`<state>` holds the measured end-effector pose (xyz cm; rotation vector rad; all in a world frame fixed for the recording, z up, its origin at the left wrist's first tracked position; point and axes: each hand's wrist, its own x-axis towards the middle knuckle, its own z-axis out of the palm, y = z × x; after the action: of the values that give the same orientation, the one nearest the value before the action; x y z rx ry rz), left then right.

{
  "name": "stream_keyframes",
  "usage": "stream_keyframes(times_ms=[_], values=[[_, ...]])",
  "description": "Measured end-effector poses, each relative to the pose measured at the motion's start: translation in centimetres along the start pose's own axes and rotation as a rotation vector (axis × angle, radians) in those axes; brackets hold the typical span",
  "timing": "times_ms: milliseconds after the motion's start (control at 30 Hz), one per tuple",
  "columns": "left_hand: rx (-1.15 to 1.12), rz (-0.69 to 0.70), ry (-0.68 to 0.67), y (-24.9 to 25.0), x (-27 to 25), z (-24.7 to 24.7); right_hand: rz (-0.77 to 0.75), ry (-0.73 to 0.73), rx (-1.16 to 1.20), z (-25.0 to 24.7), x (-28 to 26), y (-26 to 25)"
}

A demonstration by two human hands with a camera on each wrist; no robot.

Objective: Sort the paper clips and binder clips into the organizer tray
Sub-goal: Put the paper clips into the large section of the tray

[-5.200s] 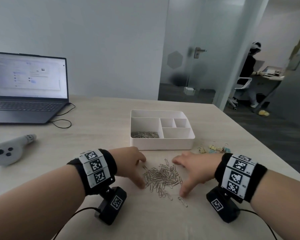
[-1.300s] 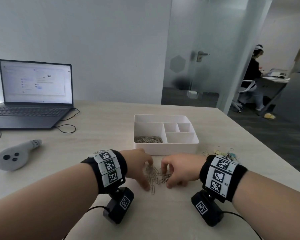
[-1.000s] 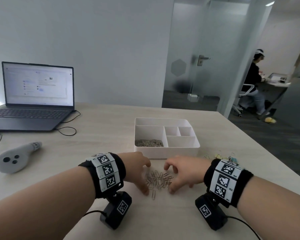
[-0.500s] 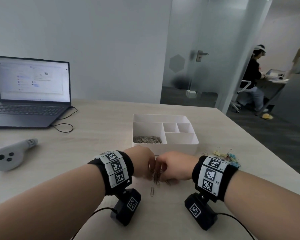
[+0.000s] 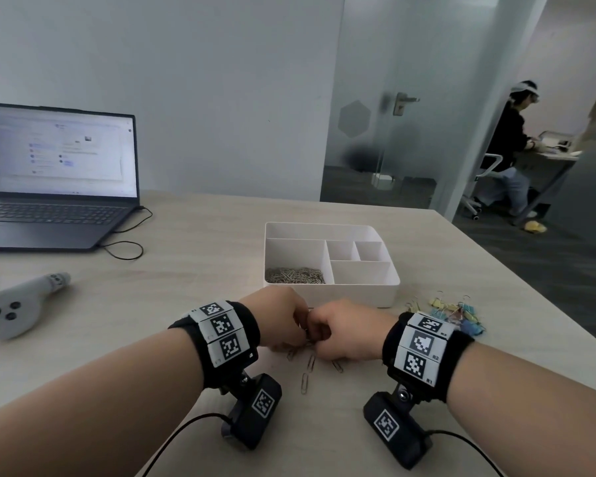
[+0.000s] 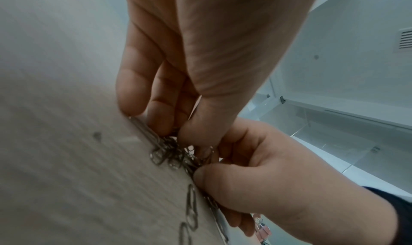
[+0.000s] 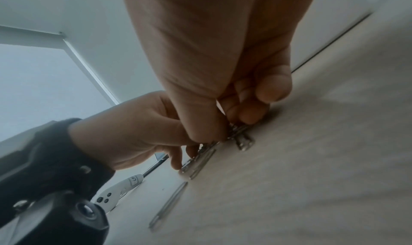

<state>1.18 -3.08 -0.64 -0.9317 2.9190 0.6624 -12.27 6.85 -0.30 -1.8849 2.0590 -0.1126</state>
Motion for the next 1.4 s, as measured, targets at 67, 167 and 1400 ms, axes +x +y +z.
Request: stream_keyframes(times_ms=[67,167,1400], values=[[-0.036,-0.007,0.016,-0.2,0.0,0.1,-0.019,0.011,-0.006,0.1,0.0,0.0],[-0.101,-0.018,0.026,-0.6,0.1,0.2,-0.026,0.021,0.017,0.0,0.1,0.2],[-0.037,0.041,0.235,-1.6,1.0,-2.9,0.007,0.271,0.313,-3.5,1.3,2.7]])
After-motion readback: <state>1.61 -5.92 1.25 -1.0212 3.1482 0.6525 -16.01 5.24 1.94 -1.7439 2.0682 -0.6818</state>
